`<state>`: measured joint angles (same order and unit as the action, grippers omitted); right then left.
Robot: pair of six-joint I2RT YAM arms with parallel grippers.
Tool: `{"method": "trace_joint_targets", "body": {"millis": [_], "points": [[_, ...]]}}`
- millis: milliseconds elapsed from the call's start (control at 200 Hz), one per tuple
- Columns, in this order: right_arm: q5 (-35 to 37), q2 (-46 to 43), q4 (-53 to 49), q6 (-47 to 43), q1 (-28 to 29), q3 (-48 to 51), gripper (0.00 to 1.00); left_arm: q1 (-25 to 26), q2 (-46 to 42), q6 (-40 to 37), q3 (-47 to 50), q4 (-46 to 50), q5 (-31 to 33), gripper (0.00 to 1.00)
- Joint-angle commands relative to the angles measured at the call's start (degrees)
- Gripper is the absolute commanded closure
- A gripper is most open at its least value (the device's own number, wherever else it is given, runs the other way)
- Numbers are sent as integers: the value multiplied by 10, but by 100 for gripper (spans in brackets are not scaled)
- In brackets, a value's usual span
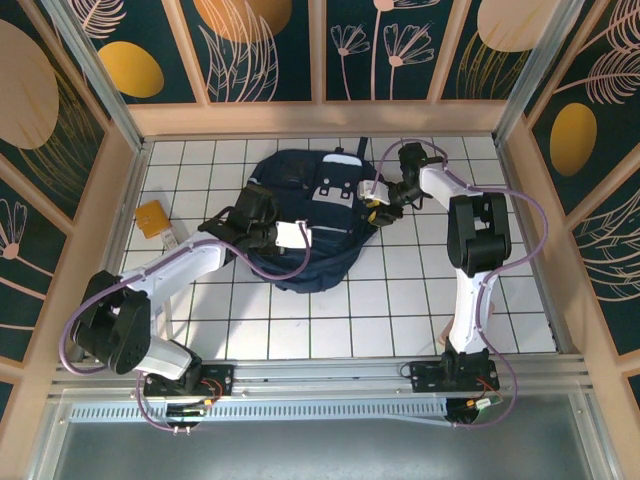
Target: Pack the student bag
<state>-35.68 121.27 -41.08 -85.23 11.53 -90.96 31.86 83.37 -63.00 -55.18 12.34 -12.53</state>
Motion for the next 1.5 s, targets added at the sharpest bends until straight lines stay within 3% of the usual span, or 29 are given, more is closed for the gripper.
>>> {"method": "trace_joint_targets", "body": {"millis": [0,115,250,405,606,866,1026,1181,1356,1491], "points": [[-2,18,-43,-11,15,10,53,-3,-27,-10,-9,-77,-65,100],[-5,16,-41,-10,23,22,59,-4,-24,-7,-9,-84,-68,100],[-1,7,-44,-10,29,31,79,-3,-16,3,-15,-74,-61,100],[7,-29,-47,12,30,31,100,-3,18,57,-60,-28,-3,100],[35,-102,-32,43,28,60,100,-3,40,155,-67,-45,41,100],[48,-173,-2,55,42,133,100,-4,95,225,-102,-22,75,100],[91,-223,69,28,82,215,100,-4,104,264,-100,-48,37,100],[70,-266,95,0,105,261,100,-6,122,259,-100,-60,36,100],[40,-277,124,54,147,274,100,-6,145,298,-151,-39,-9,100],[22,-270,107,98,165,253,100,-6,139,325,-135,-65,-30,100]]}}
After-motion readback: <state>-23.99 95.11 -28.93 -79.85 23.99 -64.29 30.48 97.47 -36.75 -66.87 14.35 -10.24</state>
